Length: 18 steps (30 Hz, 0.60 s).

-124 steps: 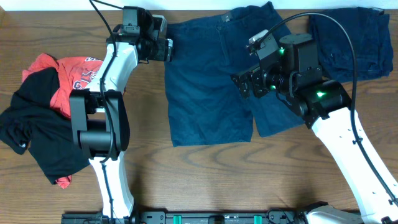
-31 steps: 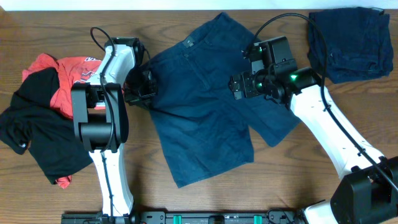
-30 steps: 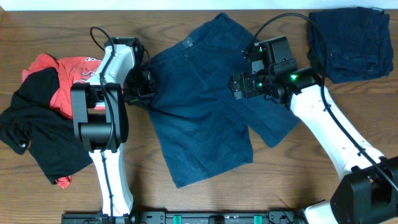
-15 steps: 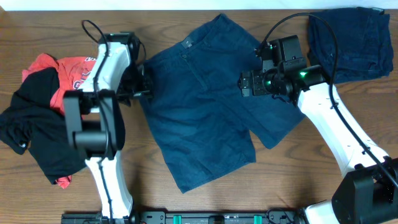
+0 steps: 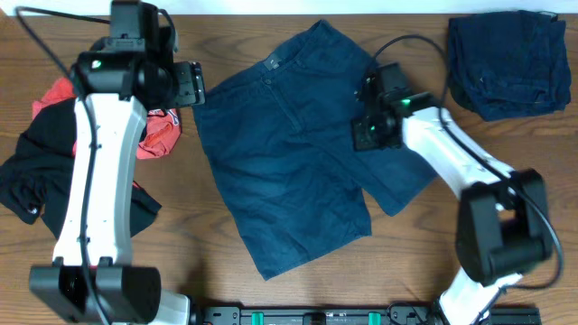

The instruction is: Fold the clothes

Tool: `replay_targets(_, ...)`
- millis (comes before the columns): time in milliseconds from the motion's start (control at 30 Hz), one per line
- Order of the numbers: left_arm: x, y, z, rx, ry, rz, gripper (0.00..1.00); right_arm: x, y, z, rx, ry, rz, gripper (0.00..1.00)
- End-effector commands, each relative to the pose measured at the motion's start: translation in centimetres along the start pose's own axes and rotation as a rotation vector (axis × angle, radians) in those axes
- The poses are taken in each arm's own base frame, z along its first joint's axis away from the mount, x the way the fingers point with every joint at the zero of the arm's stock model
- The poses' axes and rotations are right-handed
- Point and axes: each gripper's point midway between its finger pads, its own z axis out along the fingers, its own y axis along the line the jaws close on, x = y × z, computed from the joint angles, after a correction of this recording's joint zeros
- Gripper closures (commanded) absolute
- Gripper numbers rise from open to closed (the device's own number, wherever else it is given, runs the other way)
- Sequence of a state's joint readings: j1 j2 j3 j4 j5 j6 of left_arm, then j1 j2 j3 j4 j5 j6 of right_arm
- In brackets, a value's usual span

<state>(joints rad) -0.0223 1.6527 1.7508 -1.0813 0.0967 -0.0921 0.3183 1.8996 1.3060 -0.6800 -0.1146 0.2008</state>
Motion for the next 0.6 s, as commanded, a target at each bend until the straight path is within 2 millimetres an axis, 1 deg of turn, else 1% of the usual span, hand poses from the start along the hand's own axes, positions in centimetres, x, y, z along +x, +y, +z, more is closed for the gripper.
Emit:
replay_targets(0, -0.6, 0.4, -0.7, -0.016, -0.034, 0.003, 0.23, 1.4, 0.2, 2.6, 0.031, 0.060, 0.008, 0.99)
replay_targets(100, -0.7, 0.4, -0.5, -0.016, -0.034, 0.003, 0.23, 2.1, 0.2, 4.1, 0.037, 0.091, 0.022, 0.99)
replay_targets(300, -0.8, 0.4, -0.3, -0.016, -0.035, 0.003, 0.23, 2.1, -0.6, 5.6, 0.043, 0.097, 0.045, 0.99)
replay_targets(467, -0.7, 0.4, -0.2, -0.016, -0.033, 0.004, 0.23, 1.8, -2.4, 7.3, 0.067, 0.093, 0.075, 0.99)
replay_targets(567, -0.7, 0.4, -0.1, -0.017, -0.030, 0.004, 0.23, 1.7, -4.1, 8.7, 0.092, 0.089, 0.100, 0.99)
